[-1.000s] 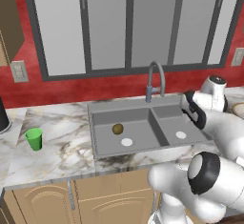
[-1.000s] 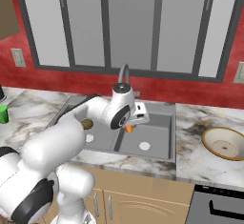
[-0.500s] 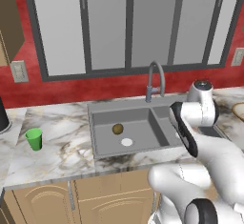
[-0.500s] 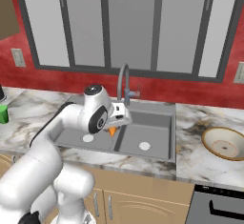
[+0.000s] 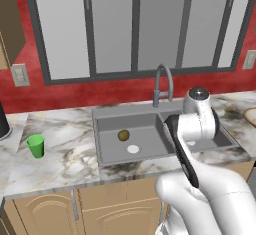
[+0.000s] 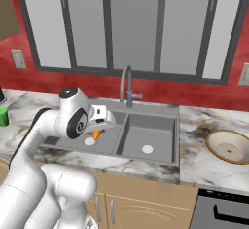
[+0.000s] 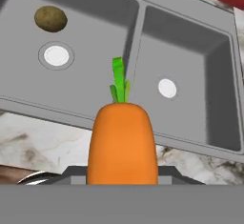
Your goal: Remove the potato and carrot from the sink. Then move the bowl and cup from the counter to the sink for washing.
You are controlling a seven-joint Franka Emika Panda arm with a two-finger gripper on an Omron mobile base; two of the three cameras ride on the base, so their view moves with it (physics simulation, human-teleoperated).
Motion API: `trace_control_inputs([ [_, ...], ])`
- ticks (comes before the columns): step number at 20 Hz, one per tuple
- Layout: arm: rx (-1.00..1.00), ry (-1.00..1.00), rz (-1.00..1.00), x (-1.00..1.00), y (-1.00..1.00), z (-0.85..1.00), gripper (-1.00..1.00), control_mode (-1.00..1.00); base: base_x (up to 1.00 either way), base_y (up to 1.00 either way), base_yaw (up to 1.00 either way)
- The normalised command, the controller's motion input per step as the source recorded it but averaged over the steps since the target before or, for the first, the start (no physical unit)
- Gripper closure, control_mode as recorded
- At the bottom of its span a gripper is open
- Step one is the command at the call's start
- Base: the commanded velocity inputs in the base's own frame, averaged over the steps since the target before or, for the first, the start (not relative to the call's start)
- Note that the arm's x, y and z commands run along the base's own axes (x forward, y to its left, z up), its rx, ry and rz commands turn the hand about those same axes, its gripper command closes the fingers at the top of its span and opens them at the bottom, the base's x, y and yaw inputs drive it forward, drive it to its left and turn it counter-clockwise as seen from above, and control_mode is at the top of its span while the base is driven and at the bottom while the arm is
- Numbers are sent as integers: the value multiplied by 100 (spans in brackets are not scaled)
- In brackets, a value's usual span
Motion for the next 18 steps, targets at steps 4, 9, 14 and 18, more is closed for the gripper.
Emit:
trace_control_inputs([
  [4,0,0,-1,-10,61,20,100,-100,0,0,0],
  [9,0,0,0,-3,55,19,100,-100,0,0,0],
  [14,0,0,0,0,50,20,100,-100,0,0,0],
  [18,4,0,0,0,46,21,100,-100,0,0,0],
])
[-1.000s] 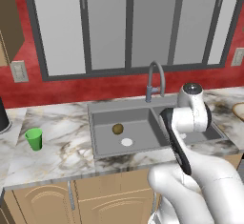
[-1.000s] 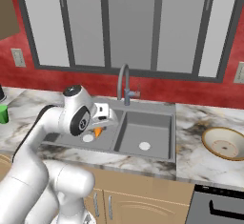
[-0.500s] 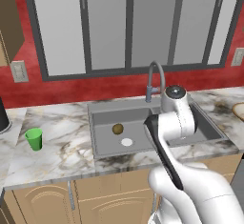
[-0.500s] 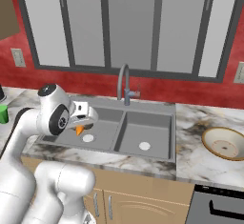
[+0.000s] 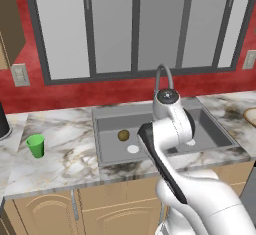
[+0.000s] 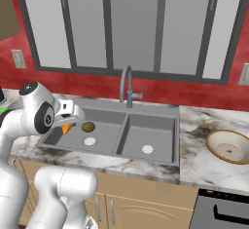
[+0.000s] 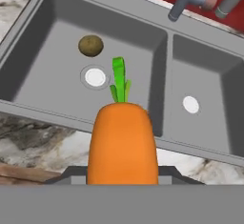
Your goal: Remove the potato and carrot from the sink. Then move the bowl and cup from the counter to the sink for washing.
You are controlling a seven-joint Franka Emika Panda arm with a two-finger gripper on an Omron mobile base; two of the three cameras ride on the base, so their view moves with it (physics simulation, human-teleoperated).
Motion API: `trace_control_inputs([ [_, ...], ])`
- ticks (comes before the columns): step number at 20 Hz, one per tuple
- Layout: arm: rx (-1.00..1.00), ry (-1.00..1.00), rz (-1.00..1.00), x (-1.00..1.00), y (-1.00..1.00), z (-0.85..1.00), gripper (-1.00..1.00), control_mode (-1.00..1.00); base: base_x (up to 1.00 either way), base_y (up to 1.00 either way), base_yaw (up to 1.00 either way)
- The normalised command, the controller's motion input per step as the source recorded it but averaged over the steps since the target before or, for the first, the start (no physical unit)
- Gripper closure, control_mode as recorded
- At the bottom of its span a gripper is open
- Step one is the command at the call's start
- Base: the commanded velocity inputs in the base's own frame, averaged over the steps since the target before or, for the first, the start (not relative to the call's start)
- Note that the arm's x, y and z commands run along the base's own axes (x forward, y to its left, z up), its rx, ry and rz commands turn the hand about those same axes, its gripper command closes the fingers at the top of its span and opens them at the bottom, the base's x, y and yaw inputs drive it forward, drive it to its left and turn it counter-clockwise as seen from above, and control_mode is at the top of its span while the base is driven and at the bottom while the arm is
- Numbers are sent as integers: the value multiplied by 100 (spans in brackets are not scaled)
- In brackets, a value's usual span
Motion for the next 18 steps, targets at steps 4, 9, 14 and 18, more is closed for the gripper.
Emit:
trace_control_inputs([
  [4,7,1,1,2,48,20,100,-100,0,0,0],
  [9,10,2,1,5,46,15,100,-100,0,0,0],
  [14,10,0,0,10,44,7,100,-100,0,0,0],
  [18,8,0,0,22,37,1,100,-100,0,0,0],
])
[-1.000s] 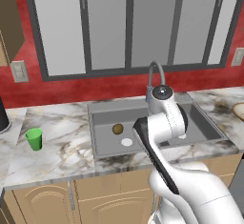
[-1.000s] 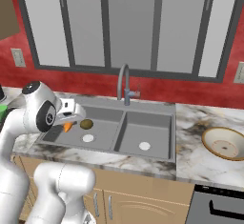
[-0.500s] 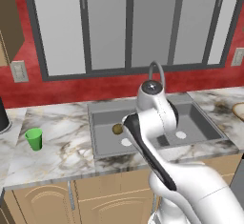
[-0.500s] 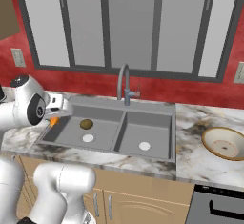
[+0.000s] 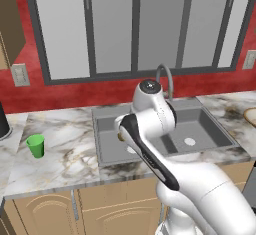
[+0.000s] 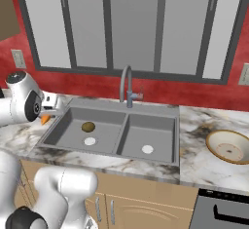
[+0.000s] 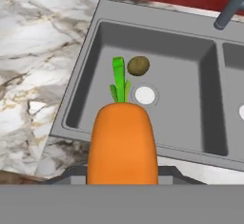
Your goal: Remove the potato and carrot from the sink. Then move the bowl and cup from the counter to the sink for washing.
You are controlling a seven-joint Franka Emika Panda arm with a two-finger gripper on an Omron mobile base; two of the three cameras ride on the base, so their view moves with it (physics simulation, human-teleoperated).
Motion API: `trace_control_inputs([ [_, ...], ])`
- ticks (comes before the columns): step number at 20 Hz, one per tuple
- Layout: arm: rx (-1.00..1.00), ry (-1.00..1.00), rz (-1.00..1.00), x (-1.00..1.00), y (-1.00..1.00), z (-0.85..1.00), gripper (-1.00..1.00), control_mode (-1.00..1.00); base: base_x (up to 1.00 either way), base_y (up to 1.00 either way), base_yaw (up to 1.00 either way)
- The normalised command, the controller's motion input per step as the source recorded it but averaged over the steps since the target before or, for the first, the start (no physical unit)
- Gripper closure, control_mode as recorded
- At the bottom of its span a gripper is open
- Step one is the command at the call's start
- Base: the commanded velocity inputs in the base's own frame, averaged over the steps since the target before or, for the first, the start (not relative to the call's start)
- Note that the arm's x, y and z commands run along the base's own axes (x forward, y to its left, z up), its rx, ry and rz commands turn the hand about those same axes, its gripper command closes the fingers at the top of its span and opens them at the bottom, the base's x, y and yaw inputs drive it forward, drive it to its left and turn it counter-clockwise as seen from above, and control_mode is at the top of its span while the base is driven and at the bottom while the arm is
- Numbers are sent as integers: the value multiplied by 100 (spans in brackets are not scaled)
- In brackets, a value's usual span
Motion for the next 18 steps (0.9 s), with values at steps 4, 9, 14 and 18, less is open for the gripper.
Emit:
trace_control_inputs([
  [4,4,0,0,29,37,0,100,-100,0,0,0],
  [9,3,3,0,33,38,0,100,-100,0,0,0],
  [14,8,10,0,35,35,0,100,-100,0,0,0],
  [18,11,15,1,37,34,-3,100,-100,0,0,0],
])
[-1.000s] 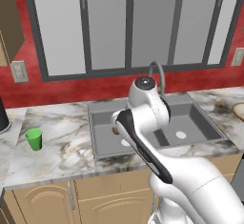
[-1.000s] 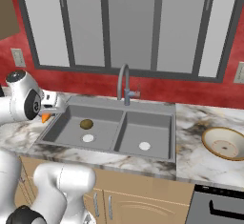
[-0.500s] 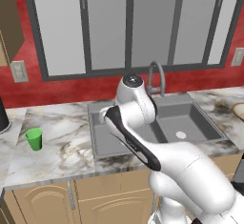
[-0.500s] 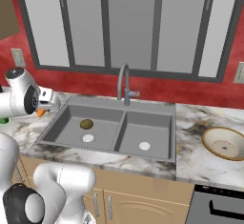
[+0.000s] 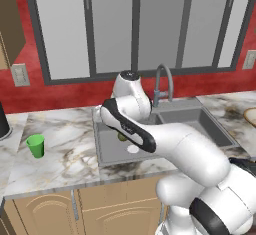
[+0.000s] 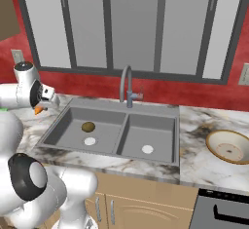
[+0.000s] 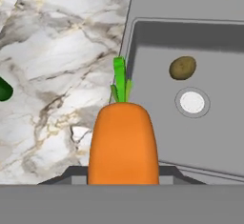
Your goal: Remove the potato and carrot from the sink. Then move the bowl and cup from the counter to the sink for washing.
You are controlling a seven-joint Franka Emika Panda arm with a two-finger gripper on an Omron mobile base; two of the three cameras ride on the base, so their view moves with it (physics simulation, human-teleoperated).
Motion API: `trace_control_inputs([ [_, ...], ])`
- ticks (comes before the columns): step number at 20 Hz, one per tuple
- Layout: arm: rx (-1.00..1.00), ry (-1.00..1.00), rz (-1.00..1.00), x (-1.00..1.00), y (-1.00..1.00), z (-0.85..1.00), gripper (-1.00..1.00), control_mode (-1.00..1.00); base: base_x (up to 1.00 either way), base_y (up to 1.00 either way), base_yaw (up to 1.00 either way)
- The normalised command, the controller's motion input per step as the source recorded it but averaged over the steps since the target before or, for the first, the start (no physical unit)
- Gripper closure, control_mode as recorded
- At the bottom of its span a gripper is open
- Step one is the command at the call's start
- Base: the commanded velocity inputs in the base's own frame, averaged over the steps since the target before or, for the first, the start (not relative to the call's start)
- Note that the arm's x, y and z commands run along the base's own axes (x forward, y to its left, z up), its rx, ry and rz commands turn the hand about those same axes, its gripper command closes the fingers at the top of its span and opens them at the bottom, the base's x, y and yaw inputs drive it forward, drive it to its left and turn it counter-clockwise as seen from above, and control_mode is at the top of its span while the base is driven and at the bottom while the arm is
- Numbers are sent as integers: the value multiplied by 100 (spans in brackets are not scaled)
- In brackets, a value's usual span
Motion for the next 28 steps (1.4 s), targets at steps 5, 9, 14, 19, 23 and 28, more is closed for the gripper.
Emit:
trace_control_inputs([
  [5,4,10,2,30,38,-12,100,-100,0,0,0],
  [9,1,10,1,30,38,-15,100,-100,0,0,0],
  [14,0,9,1,31,38,-21,100,-100,0,0,0],
  [19,0,8,0,31,34,-23,100,-100,0,0,0],
  [23,0,4,0,32,32,-28,100,-100,0,0,0],
  [28,0,6,0,33,26,-30,100,-100,0,0,0],
])
